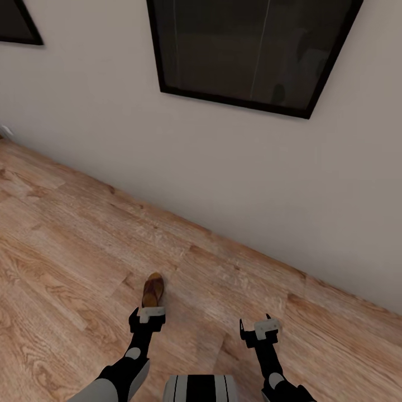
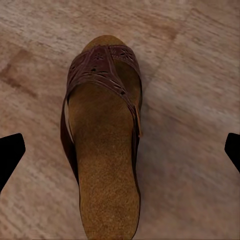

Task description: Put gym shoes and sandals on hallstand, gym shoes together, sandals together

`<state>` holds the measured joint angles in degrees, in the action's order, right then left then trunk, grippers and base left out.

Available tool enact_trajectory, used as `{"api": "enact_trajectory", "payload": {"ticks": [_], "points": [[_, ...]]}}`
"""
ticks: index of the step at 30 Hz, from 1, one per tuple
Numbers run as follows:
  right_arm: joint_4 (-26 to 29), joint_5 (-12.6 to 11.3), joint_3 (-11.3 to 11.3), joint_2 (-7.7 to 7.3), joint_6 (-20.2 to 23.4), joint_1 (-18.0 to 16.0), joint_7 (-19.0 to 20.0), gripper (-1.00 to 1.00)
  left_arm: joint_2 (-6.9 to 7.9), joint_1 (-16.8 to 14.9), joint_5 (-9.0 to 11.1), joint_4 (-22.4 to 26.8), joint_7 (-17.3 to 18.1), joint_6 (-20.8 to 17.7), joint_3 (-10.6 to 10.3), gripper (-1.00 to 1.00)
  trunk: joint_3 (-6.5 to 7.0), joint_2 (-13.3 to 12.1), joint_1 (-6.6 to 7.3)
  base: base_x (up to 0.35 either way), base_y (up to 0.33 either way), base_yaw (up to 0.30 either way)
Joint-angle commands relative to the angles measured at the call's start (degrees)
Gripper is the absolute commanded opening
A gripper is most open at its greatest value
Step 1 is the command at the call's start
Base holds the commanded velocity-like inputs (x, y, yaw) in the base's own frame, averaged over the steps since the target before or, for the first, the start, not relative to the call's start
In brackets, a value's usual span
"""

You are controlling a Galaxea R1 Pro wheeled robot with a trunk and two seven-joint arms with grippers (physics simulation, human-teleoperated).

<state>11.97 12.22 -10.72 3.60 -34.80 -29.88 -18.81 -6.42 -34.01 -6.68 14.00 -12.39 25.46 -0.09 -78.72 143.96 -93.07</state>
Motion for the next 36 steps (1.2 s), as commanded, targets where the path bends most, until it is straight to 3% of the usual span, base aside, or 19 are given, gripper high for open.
{"api": "enact_trajectory", "payload": {"ticks": [1,9,17,26,31,36], "points": [[0.00,0.00,0.00,0.00,0.00,0.00,0.00,1.00,0.00,0.00,0.00,0.00,0.00,0.01,0.00,1.00,0.00,0.00,0.00,0.044,0.000,0.000],[-0.02,0.00,0.00,0.00,0.01,0.00,0.00,1.00,0.00,0.00,0.00,-0.02,0.00,-0.01,0.00,1.00,0.00,0.00,0.00,0.022,0.000,0.000],[-0.01,0.00,0.00,0.00,0.01,0.00,0.00,1.00,0.00,0.02,0.00,-0.02,0.00,-0.04,0.00,1.00,-1.77,0.11,-0.21,0.005,0.000,0.000],[0.00,0.00,0.00,0.00,0.02,0.00,0.00,1.00,0.00,0.01,0.00,-0.02,0.00,-0.01,0.00,1.00,-1.77,0.11,-0.21,0.000,0.000,0.000],[-0.01,0.00,0.00,0.00,0.01,0.00,0.00,1.00,0.00,0.00,0.00,-0.02,0.00,0.00,0.00,1.00,-2.88,0.17,-0.34,0.000,0.000,0.000],[0.00,0.00,0.00,0.00,0.01,0.00,0.00,1.00,0.00,0.01,0.00,-0.02,0.00,0.00,0.00,1.00,-2.88,0.17,-0.34,0.000,0.000,0.000]]}}
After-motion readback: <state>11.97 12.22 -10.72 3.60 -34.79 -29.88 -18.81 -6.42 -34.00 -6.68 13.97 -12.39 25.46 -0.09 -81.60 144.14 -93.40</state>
